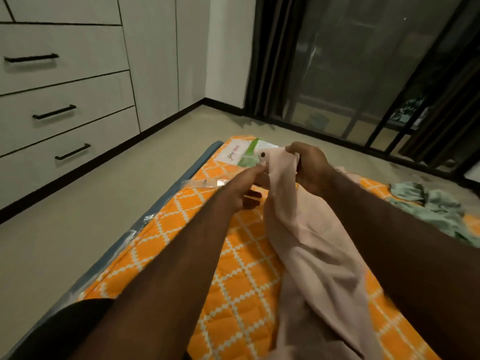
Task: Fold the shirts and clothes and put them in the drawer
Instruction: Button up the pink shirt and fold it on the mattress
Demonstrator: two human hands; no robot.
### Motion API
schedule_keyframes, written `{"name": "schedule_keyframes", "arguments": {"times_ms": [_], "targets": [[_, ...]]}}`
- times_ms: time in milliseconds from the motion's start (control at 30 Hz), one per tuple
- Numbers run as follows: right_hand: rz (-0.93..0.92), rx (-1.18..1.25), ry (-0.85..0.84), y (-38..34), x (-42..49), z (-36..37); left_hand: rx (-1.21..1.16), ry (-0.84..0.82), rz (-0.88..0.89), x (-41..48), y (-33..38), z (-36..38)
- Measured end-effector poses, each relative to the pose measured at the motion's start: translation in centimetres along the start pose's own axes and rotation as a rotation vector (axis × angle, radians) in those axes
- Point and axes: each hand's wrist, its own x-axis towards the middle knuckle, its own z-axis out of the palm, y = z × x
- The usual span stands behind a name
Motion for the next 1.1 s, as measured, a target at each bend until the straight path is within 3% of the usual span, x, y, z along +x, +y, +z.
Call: {"name": "schedule_keyframes", "arguments": {"times_ms": [133,267,500,700,900,1033,1100], "targets": [[-0.111,0.017,-0.074,-3.0,-3.1,-5.1,-0.102,-0.16,0.304,-2.4,2.5,4.0],[-0.16,0.054,-0.017,-4.7,-5.1,-10.1,-0.078,-0.274,0.577,-5.1,5.3,7.7],[-0.213,0.134,-0.007,-5.2,-6.8,-15.5,0.175,-0.253,0.734,-6.0,7.1,12.3],[-0.247,0.088,0.114,-3.8,-3.1,-16.8,0.294,-0.243,0.654,-1.0,7.2,13.8],[-0.221,0.001,0.282,-1.7,5.3,-19.0,0.248,-0.224,0.613,8.2,7.8,15.8],[-0.154,-0.047,0.379,0.9,11.1,-19.9,0.222,-0.068,0.521,15.0,6.0,16.8],[0.005,-0.107,0.364,3.6,13.1,-20.3,0.204,0.036,0.376,18.6,3.3,16.6]]}}
